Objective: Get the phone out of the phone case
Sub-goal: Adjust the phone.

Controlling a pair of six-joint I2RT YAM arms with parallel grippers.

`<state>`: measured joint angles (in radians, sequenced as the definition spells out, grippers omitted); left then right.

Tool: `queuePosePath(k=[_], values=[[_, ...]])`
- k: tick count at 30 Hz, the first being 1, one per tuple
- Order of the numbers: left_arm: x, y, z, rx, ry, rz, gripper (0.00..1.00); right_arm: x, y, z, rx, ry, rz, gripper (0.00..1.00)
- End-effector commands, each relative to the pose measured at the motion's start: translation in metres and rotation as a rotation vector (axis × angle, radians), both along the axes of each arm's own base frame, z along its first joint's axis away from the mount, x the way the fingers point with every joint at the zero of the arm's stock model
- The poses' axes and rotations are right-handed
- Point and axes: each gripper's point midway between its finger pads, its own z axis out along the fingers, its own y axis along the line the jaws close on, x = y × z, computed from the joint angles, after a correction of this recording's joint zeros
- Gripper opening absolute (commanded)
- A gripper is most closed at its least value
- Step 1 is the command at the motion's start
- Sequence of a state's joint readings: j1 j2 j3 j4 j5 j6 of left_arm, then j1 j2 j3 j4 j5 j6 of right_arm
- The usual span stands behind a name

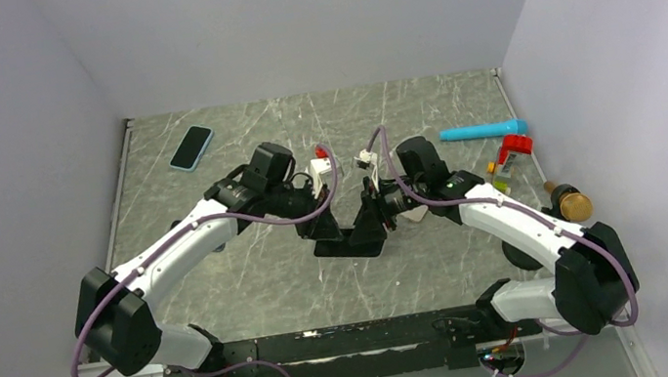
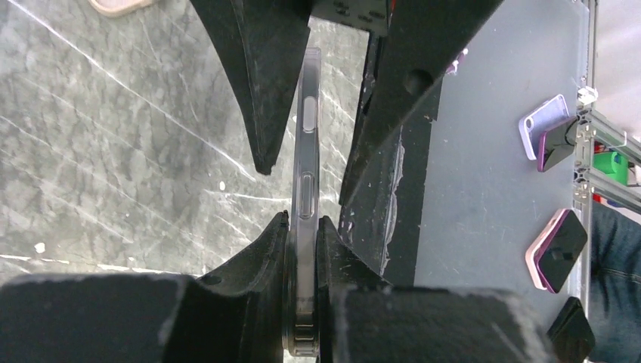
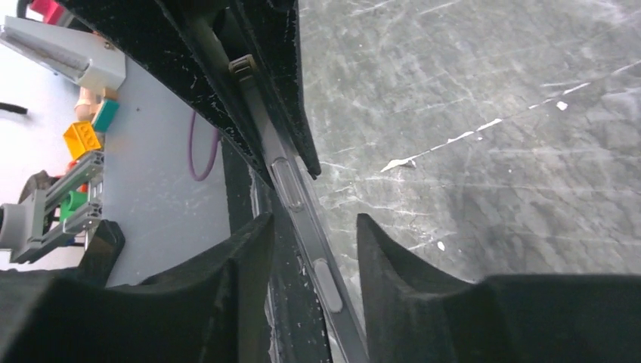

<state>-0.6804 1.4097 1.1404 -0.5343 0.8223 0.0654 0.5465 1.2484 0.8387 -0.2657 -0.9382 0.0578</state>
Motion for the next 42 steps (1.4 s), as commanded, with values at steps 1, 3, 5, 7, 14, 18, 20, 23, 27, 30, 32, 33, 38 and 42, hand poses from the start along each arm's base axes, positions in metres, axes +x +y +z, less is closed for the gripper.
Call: queuePosePath(k=[1,3,5,7,14,18,20,23,27,30,32,33,38,42], values=[[0.012,-0.014,0.059,-0.18,-0.184,-0.027,0.0,-0.016,0.009,0.016,0.099,0.015,0.088,0.5],[0.009,-0.015,0.062,-0.191,-0.172,-0.043,0.0,-0.02,0.012,0.012,0.094,0.021,0.096,0.49],[0.007,-0.016,0.063,-0.202,-0.17,-0.052,0.0,-0.023,0.015,0.011,0.104,0.025,0.103,0.38],[0.006,-0.016,0.063,-0.206,-0.172,-0.053,0.0,-0.023,0.018,0.011,0.113,0.032,0.098,0.2],[0.023,-0.005,0.078,-0.224,-0.262,0.134,0.45,0.01,0.021,0.013,0.136,0.01,-0.194,0.0],[0.04,0.018,0.103,-0.272,-0.427,0.322,0.83,0.043,0.01,0.037,0.264,0.074,-0.497,0.0],[0.051,0.035,0.114,-0.287,-0.515,0.444,0.93,0.06,0.001,0.056,0.354,0.129,-0.649,0.0],[0.055,0.048,0.123,-0.335,-0.551,0.539,0.99,0.074,-0.017,0.095,0.559,0.185,-0.811,0.0],[0.04,0.026,0.123,-0.404,-0.432,0.437,0.93,0.085,-0.034,0.129,0.777,0.205,-0.902,0.0],[0.029,0.009,0.115,-0.411,-0.321,0.344,0.94,0.089,-0.042,0.145,0.894,0.176,-0.915,0.0],[0.022,0.002,0.115,-0.438,-0.28,0.285,0.95,0.087,-0.045,0.156,0.978,0.162,-0.888,0.0],[0.019,-0.001,0.114,-0.452,-0.263,0.269,0.96,0.086,-0.044,0.16,1.005,0.16,-0.869,0.0],[0.018,-0.007,0.107,-0.468,-0.204,0.26,0.87,0.082,-0.034,0.171,1.09,0.183,-0.765,0.0],[0.025,-0.005,0.1,-0.449,-0.159,0.286,0.69,0.074,-0.029,0.18,1.167,0.188,-0.662,0.0]])
